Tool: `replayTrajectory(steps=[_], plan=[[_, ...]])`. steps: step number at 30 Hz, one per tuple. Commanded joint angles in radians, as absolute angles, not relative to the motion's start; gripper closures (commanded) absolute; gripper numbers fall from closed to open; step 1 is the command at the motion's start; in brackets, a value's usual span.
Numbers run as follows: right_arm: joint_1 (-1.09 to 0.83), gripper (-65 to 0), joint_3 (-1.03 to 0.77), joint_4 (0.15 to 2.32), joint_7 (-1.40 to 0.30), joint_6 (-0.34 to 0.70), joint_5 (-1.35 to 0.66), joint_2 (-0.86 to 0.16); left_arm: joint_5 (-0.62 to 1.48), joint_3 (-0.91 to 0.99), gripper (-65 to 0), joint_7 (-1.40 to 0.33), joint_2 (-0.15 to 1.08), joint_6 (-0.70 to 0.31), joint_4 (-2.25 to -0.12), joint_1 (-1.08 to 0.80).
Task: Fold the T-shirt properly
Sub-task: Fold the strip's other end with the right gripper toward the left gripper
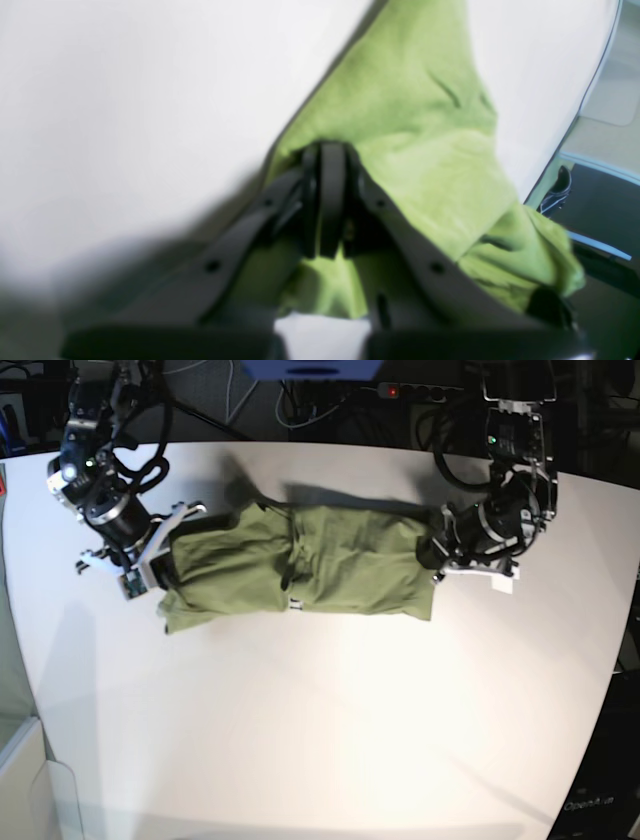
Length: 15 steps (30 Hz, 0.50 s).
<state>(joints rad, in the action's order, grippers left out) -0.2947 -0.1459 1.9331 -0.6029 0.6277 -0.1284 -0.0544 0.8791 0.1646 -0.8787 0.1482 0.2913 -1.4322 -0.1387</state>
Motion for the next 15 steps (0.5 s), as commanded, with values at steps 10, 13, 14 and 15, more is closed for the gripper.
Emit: replayTrajectory(steps=[10,13,14,15], plan=[[-0.265,-0.1,0.137,1.951,-0.593,0.552,-0.137,-0.050,0.736,0.147,-1.5,-0.935,0.139,0.387,-1.382,-0.176],[-0.228,-0.1,0.209,1.946,-0.624,0.487,-0.137,-0.050,0.736,0.147,-1.5,-0.935,0.137,0.387,-1.382,-0.176],[-0.209,-0.1,0.234,1.946,-0.638,0.463,-0.137,-0.050,0.736,0.147,-1.5,-0.935,0.137,0.387,-1.382,-0.176],[-0.189,-0.1,0.266,1.945,-0.654,0.438,-0.137,-0.050,0.736,0.147,-1.5,-0.935,0.137,0.387,-1.382,-0.174]])
